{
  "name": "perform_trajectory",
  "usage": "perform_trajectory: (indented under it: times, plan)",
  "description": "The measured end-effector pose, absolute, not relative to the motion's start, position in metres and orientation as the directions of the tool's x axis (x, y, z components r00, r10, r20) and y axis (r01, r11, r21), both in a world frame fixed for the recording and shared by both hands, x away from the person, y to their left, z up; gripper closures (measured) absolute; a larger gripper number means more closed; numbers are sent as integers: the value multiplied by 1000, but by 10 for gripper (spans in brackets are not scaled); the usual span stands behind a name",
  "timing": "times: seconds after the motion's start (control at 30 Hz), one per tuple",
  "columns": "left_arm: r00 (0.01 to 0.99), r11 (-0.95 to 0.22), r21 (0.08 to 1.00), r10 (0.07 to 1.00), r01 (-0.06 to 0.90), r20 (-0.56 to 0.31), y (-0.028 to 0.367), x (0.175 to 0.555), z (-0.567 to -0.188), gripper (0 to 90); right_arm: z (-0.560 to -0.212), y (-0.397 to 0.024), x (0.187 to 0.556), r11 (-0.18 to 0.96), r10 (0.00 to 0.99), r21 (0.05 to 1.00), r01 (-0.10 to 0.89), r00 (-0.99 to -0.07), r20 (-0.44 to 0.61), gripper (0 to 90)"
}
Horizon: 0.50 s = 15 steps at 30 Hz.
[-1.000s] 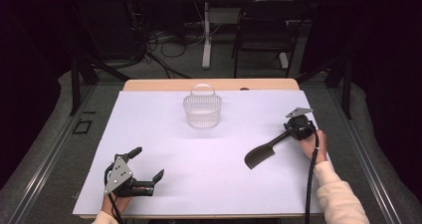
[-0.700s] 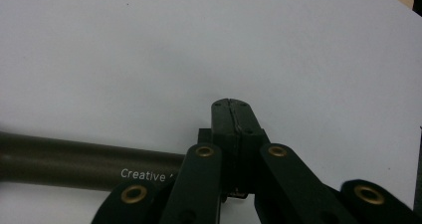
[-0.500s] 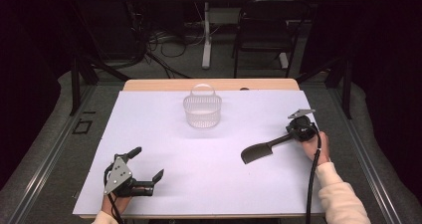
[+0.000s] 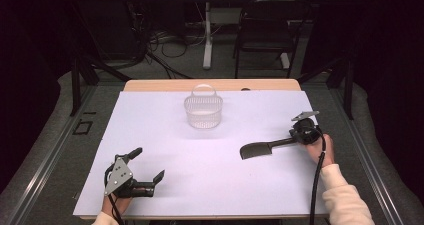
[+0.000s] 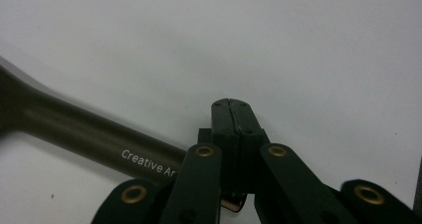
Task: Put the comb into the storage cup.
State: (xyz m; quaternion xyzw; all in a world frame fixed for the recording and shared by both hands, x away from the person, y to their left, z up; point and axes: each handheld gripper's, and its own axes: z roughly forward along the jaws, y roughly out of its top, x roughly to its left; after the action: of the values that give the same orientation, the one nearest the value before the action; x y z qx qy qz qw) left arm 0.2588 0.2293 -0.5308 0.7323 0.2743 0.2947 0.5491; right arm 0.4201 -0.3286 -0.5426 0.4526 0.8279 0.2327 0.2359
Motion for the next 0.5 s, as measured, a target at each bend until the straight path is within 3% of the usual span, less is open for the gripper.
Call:
perform_trajectory:
  times: [0.5]
  plan:
    - [677, -241, 967, 726, 81, 124, 229, 259, -531, 1, -543, -331, 414, 472, 864, 575, 668, -480, -153, 900]
